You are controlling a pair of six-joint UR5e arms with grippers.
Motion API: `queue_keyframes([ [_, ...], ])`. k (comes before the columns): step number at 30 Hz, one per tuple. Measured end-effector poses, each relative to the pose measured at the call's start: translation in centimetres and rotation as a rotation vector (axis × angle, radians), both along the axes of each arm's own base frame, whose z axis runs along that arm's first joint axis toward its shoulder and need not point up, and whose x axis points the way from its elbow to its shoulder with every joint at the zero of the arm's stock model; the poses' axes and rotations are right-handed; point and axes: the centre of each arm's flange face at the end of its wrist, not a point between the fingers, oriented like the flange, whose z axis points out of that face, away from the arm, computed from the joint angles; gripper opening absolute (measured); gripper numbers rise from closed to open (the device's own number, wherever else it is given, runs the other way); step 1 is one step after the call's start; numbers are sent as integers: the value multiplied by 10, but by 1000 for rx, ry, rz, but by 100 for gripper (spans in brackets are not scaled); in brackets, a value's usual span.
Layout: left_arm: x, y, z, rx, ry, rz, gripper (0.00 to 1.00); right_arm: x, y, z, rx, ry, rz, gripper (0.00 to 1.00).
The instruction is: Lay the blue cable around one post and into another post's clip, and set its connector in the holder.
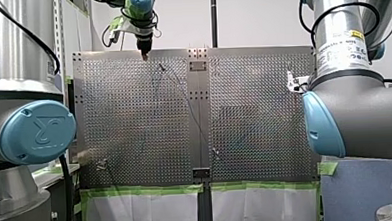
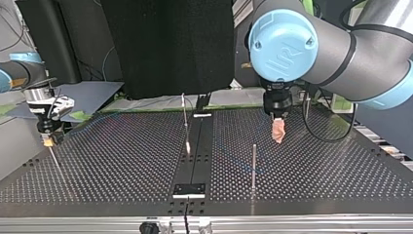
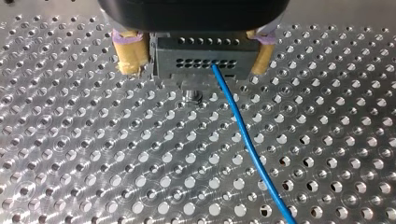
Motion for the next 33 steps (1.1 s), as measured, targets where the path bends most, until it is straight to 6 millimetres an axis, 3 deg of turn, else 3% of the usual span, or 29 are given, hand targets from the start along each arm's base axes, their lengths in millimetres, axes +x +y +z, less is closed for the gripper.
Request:
queue_keyframes([
  [10, -4, -4, -17, -22, -9, -43, 100, 0, 0, 0, 0, 0, 0, 87],
  [23, -9, -26, -66, -136, 7, -154, 100, 0, 0, 0, 0, 0, 0, 87],
  [33, 2, -43, -133, -128, 90, -237, 100, 0, 0, 0, 0, 0, 0, 87],
])
